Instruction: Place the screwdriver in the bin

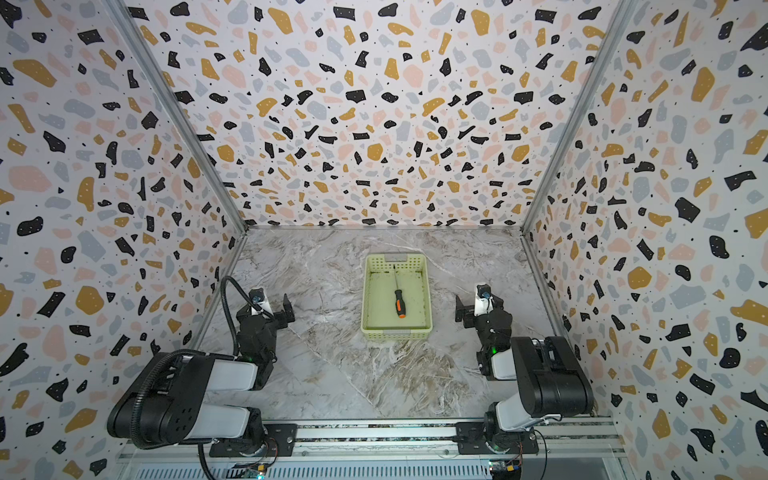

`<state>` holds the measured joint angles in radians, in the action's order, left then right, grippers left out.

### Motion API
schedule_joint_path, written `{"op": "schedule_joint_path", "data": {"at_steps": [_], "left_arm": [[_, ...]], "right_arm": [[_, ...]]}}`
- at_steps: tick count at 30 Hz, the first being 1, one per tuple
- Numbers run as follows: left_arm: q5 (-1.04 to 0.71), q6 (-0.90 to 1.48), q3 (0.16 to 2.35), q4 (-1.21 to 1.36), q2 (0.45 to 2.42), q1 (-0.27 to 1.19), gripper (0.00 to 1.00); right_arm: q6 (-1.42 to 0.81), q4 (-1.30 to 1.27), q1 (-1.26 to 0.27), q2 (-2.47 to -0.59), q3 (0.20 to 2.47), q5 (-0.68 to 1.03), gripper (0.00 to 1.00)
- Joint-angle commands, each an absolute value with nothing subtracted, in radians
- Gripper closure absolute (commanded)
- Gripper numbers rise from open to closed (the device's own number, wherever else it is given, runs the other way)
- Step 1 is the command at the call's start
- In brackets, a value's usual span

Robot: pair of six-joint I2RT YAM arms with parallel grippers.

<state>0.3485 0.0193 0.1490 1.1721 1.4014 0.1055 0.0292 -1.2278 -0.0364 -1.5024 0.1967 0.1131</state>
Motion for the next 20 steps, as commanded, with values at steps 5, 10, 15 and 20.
{"op": "schedule_joint_path", "data": {"at_steps": [5, 10, 15, 20], "left_arm": [[0.347, 0.026, 0.167, 1.2, 1.398, 0.098, 0.01], [0.346, 0.025, 0.167, 1.2, 1.398, 0.098, 0.01], [0.347, 0.025, 0.167, 1.2, 1.399, 0.098, 0.0], [0.347, 0.026, 0.167, 1.2, 1.399, 0.098, 0.0]], "right_arm": [[0.034, -1.239, -0.035, -1.492, 0.213, 0.12, 0.01], [0.033, -1.239, -0.035, -1.493, 0.213, 0.121, 0.01], [0.035, -1.237, -0.035, -1.495, 0.216, 0.121, 0.01], [0.035, -1.236, -0.035, -1.493, 0.215, 0.121, 0.01]]}}
